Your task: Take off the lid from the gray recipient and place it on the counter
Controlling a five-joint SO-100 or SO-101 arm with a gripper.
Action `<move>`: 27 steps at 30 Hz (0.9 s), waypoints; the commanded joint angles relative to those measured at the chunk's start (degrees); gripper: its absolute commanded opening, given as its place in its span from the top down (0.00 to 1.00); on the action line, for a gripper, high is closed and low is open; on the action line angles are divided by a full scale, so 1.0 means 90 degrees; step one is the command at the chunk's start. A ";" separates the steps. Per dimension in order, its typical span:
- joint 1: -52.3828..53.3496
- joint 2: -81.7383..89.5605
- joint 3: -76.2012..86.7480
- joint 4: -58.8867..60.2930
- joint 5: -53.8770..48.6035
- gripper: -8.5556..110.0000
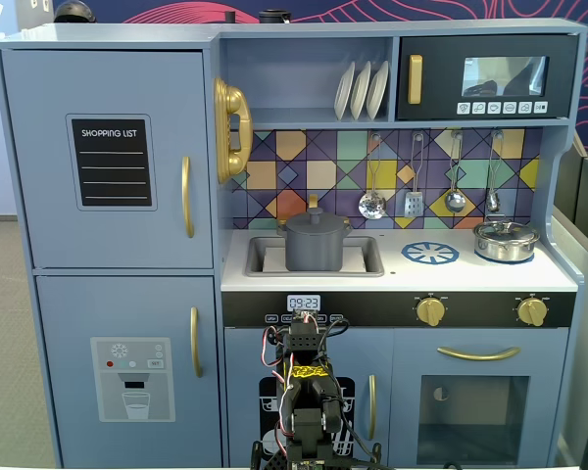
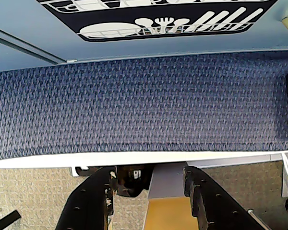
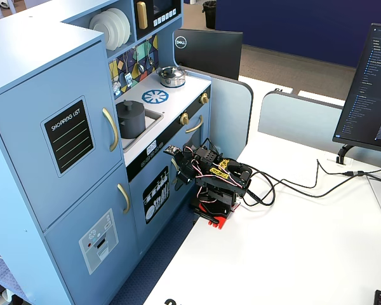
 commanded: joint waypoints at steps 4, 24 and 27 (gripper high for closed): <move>0.0508 -0.0039 0.0000 0.1143 0.0176 0.93; 0.0557 -0.0039 -0.0361 0.0586 0.0205 0.93; 0.0586 -0.0039 -0.1104 -0.0127 0.0254 0.93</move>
